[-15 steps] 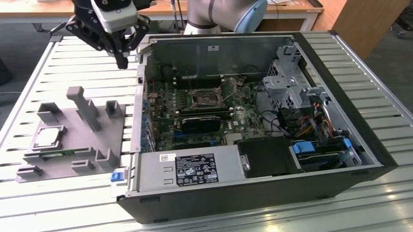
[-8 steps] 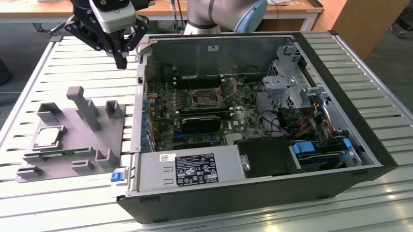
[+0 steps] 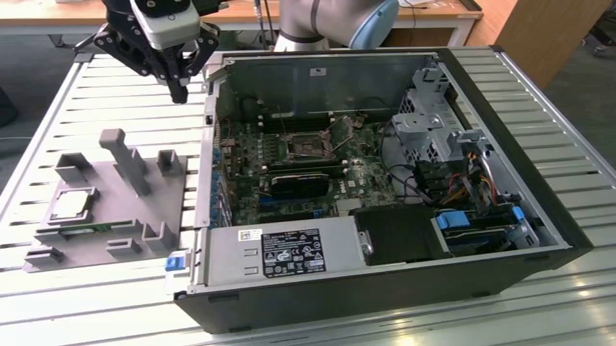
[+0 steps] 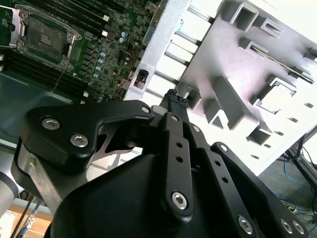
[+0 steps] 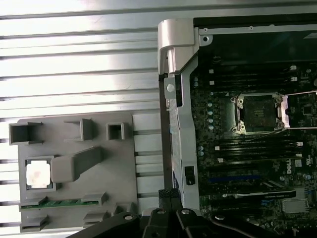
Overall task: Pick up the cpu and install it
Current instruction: 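Reach for the cpu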
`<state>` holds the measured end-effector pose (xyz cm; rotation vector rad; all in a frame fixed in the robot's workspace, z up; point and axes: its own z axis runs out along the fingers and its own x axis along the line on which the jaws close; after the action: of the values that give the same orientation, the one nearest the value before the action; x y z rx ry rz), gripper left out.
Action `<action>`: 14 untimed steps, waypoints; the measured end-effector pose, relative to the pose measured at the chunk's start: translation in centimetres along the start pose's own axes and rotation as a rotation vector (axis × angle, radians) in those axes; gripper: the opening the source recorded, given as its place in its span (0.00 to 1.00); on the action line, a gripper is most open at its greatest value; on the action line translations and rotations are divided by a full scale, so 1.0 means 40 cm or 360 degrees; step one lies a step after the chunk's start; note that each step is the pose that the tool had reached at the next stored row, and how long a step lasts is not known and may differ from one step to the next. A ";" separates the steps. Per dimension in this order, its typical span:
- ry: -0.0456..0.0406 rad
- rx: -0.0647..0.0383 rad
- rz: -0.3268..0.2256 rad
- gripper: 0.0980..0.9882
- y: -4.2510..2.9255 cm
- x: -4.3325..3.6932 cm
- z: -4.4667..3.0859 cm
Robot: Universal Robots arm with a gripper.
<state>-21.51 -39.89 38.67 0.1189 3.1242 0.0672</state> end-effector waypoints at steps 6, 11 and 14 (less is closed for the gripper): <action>0.0001 0.0000 0.0000 0.01 0.000 0.004 0.001; 0.0001 0.0000 0.0000 0.01 -0.001 0.009 0.001; 0.0002 0.0000 0.0000 0.01 -0.001 0.011 0.001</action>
<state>-21.94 -39.89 38.60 0.1189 3.1255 0.0671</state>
